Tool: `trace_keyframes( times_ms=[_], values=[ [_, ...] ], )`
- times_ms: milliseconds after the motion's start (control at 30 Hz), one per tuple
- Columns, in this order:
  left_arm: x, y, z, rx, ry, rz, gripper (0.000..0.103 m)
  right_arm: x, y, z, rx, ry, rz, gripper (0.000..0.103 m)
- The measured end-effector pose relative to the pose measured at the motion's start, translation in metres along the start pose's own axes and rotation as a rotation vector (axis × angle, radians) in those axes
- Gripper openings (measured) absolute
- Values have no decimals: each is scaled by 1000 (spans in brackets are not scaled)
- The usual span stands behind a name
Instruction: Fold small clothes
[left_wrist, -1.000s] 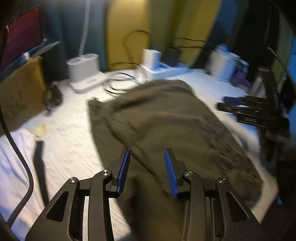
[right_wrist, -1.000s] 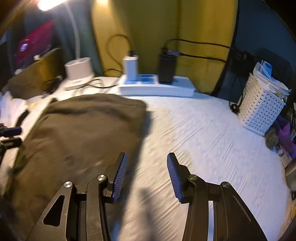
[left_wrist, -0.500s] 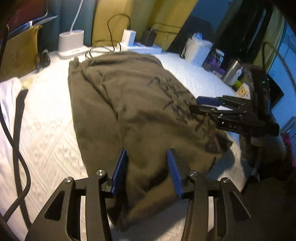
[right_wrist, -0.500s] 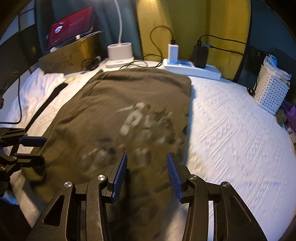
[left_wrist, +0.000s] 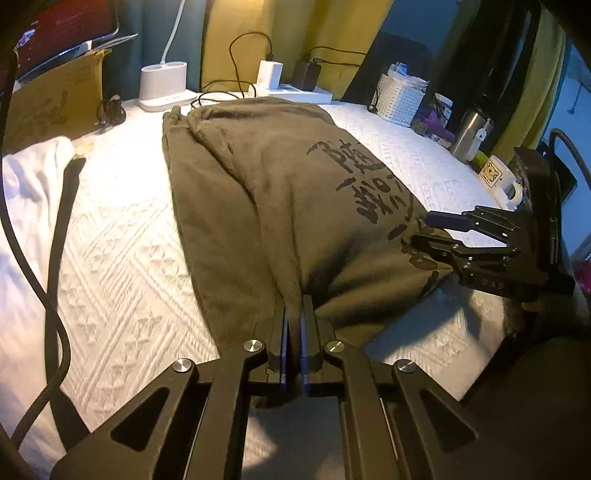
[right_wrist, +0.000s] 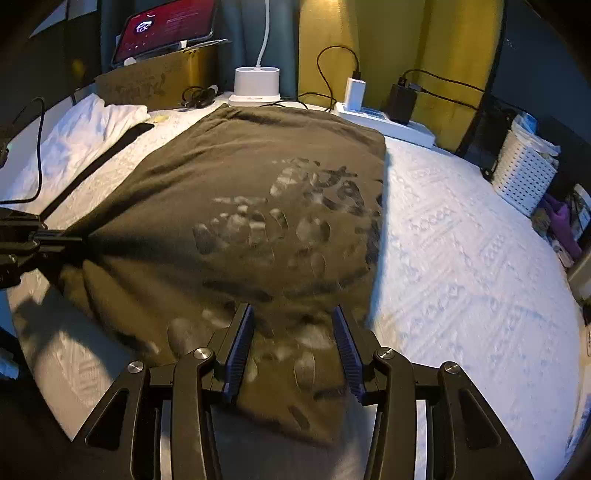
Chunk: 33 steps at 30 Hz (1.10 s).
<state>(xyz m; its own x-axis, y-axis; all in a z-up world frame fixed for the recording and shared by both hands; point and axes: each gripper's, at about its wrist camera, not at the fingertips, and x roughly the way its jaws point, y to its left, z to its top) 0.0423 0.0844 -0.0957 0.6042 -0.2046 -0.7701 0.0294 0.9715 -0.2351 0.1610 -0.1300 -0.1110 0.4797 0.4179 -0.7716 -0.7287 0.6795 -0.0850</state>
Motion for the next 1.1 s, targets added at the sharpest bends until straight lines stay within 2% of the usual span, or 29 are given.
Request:
trace_keyframes(
  times_ms=[267,400,467,533,567,600,700,833,900,1100],
  values=[
    [-8,2,-2,-11,18,-19,4,-12,-5,-18,27,-7,-14,49],
    [-14,-4,2,-10,-4,-21,5,-17,-6,-25,45,-11,-12,50],
    [-17,-9,4,3,-29,3,8,-19,-7,-28,55,-12,-10,52],
    [-18,-13,8,15,-46,21,22,-20,-9,-31,69,-11,-4,53],
    [-17,-14,9,16,-51,25,39,-20,-11,-32,79,-11,1,53],
    [-17,-15,10,15,-57,29,50,-21,-12,-34,87,-11,6,54],
    [-11,-17,10,19,-46,46,51,-22,-14,-37,97,-13,10,56],
    [11,-6,3,10,32,81,51,-24,-16,-39,109,-14,13,58],
    [10,-6,-3,25,8,88,51,-24,-17,-40,112,-15,14,58],
    [10,-4,-5,51,1,98,51,-24,-18,-41,119,-17,18,59]
  ],
)
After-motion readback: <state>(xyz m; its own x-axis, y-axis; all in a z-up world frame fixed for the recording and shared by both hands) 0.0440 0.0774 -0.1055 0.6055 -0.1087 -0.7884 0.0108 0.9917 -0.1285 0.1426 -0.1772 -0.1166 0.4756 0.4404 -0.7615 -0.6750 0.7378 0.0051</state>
